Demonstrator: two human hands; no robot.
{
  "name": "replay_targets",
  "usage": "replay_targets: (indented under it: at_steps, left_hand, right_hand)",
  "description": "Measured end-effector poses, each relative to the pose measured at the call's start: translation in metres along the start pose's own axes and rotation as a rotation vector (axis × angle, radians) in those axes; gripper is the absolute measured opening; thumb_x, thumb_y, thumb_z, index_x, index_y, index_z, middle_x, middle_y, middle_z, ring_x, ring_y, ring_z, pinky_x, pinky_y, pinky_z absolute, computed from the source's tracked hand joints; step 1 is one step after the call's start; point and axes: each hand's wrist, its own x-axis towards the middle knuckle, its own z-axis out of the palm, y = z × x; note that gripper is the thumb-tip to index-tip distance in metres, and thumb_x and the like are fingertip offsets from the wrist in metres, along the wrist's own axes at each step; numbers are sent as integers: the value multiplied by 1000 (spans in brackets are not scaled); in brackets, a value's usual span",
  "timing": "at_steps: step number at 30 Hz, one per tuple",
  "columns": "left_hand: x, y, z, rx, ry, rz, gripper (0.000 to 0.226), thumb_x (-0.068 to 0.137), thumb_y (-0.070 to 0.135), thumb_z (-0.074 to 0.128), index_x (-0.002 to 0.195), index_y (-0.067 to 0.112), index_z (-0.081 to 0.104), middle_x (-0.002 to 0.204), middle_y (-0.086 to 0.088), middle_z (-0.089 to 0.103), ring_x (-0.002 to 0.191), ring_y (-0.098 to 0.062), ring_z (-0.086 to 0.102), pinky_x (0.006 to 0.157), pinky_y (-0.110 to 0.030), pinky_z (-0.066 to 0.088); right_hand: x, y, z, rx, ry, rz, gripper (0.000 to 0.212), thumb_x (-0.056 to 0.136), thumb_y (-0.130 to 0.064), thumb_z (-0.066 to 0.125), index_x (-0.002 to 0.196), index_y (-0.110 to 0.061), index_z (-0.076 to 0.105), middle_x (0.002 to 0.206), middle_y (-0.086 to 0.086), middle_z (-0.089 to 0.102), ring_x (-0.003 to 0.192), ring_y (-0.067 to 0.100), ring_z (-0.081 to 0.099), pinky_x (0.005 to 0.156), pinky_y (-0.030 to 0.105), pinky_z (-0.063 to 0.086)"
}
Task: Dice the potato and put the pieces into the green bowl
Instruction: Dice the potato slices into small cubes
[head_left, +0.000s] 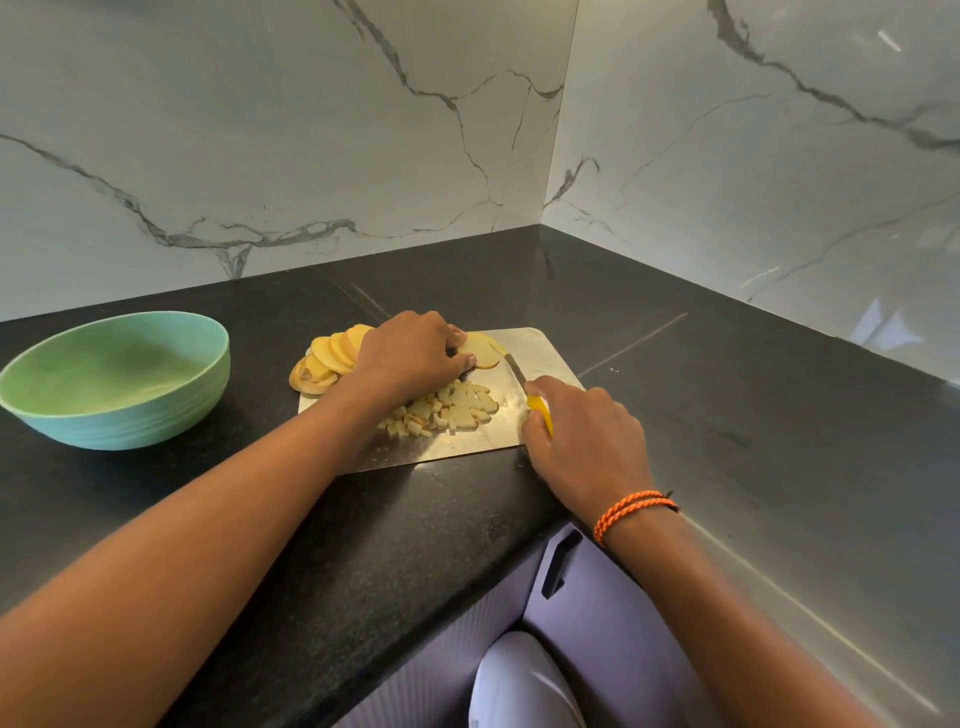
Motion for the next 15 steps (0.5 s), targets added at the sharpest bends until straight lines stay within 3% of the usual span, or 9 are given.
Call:
replay_targets:
  at_steps: [5,9,15]
  left_hand:
    - [1,-1,1,-11,4,-14,50,97,60,66,133,26,74,129,10,74,76,-10,63,56,-21,43]
    - [2,-1,2,-22,8,-23,50,95,61,66,130,26,75,127,11,74,80,-10,65,55,-21,41]
    - [3,-3,2,-26,25,1,50,95,62,66,130,27,74,134,15,70,93,-11,68,53,-21,36]
  right_hand:
    - [7,-7,0,41,43,-8,39,104,-34,44,141,-30,55,100,7,68,86,26,63,72,38,54]
    - [31,-13,5,46,29,5,40,104,-31,45,143,-29,55,107,10,67,87,28,57,69,33,39]
    - [51,-19,16,23,16,9,38,102,-30,45,137,-26,59,108,9,68,94,30,62,70,35,40]
